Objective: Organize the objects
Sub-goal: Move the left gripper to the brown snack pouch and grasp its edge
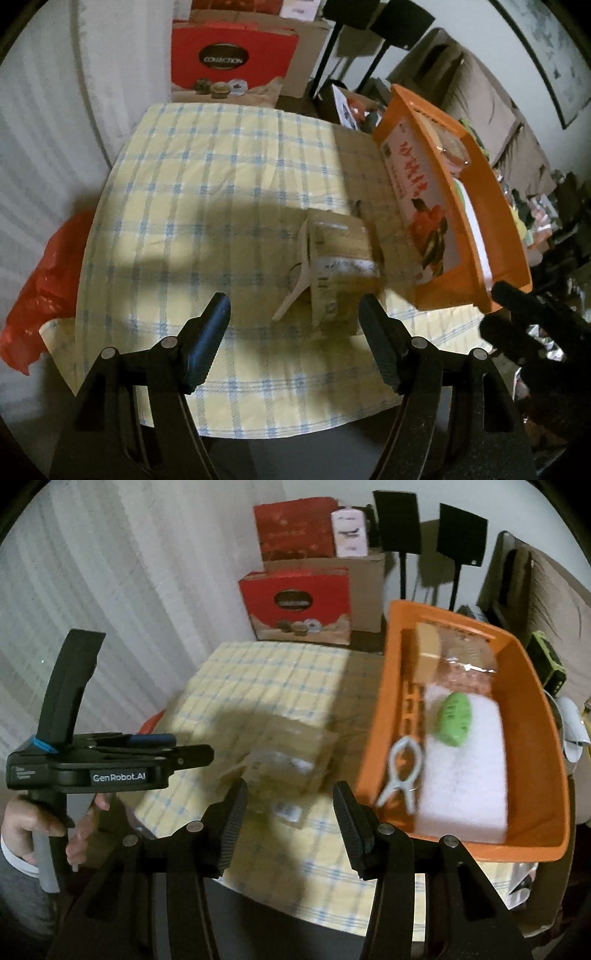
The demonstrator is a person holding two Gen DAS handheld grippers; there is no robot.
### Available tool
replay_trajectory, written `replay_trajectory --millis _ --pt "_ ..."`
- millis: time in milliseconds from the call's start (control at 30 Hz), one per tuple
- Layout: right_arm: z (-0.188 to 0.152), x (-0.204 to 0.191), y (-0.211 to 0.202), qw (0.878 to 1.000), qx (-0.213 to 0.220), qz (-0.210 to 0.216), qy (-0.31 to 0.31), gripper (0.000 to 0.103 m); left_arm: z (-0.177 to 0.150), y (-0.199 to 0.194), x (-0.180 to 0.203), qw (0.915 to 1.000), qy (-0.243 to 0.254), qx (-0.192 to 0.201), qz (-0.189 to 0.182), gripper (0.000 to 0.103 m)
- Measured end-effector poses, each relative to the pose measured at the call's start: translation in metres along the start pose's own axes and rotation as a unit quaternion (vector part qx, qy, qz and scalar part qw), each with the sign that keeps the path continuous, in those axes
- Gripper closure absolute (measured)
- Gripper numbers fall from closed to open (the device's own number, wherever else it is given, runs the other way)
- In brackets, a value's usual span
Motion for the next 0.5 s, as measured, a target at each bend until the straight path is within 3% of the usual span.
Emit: replay_trajectory --millis 267,433,500 --pt "-0.02 -0.009 0.035 0.999 -0.007 -0.036 -0.01 0.057 -0.017 0.009 -0.002 0.9998 -0.006 0.0 -0.02 0.034" --pt "-0.034 -0.007 0.056 0.999 -0.005 -0.042 0.0 0.071 -0.022 0.016 0.004 0.9991 -0.011 0.002 -0.041 0.036" --pt "-0.038 -0.005 0.061 0.999 -0.002 -0.045 0.005 0.072 -0.023 0.018 0.006 0.9988 -0.013 0.004 -0.048 0.039"
Point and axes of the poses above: each gripper's, at about its wrist camera, not at the fingertips, and y roughly the way its jaws point, x to its right, z to its top, the point moved 3 cm from there along y, roughly the way its jaws point, and after that the axes turned 10 degrees about z, right-handed, at the moved point
